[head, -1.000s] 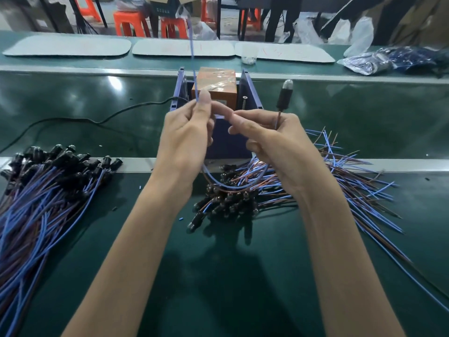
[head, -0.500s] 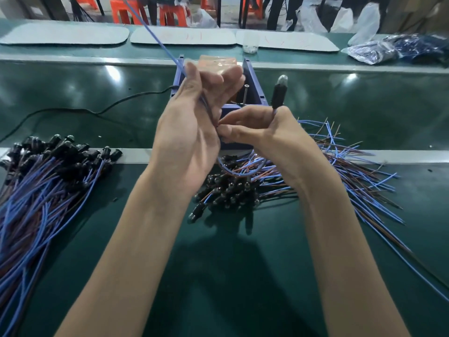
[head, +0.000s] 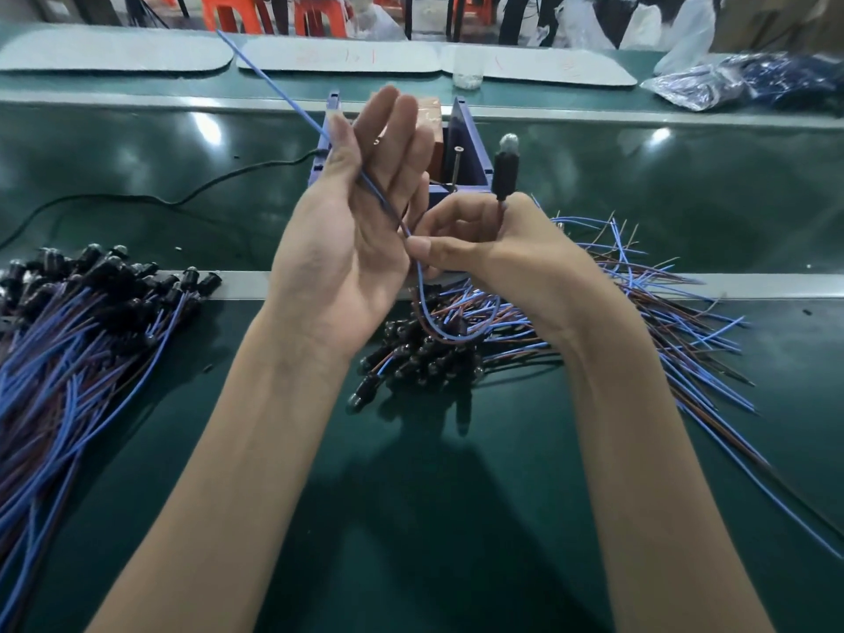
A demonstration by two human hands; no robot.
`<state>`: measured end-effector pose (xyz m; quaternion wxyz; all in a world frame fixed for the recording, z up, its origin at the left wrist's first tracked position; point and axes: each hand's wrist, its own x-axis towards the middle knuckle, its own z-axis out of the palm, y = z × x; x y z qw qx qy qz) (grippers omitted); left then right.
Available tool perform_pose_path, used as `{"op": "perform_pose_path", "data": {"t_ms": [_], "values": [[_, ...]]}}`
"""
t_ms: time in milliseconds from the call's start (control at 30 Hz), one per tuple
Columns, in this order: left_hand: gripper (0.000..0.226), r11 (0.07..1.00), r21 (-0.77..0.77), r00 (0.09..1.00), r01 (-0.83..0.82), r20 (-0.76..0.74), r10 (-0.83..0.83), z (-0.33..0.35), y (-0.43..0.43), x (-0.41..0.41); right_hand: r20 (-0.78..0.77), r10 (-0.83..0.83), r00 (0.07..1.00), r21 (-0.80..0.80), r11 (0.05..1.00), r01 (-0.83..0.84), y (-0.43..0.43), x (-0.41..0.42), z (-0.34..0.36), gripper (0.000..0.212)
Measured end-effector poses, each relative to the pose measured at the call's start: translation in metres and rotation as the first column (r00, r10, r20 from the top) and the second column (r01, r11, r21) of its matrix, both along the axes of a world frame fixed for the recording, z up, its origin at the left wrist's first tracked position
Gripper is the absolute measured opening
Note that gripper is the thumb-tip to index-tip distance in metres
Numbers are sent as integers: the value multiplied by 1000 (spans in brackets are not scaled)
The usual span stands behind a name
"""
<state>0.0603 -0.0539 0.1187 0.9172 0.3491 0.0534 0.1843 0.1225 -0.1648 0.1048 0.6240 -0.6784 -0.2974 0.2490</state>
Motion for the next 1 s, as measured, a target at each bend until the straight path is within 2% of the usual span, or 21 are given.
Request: {"op": "perform_pose_path", "data": {"t_ms": [233, 400, 567, 700, 833, 1000], "values": [[36, 1000, -25, 998, 5, -58, -6, -5, 5, 0, 55, -17, 998, -80, 997, 21, 6, -5, 1, 21], [36, 1000, -19, 998, -1, -67, 0, -5, 7, 0, 102, -85, 991, -93, 991, 95, 10, -6, 0, 22], [33, 999, -26, 997, -22, -80, 20, -6, 4, 3, 315, -211, 925, -96, 963, 252, 14, -7, -2, 12], [31, 999, -40, 994, 17, -110, -21, -9, 1, 3, 432, -202, 879, -122, 953, 279, 16, -9, -3, 12], [30, 998, 42, 990, 42, -137, -35, -10, -1, 4, 388, -228, 893, -126, 947, 297, 17, -7, -4, 14], [21, 967, 249, 985, 55, -174, -11, -11, 0, 4, 269, -307, 913, -64, 940, 335, 20, 0, -4, 13]]}}
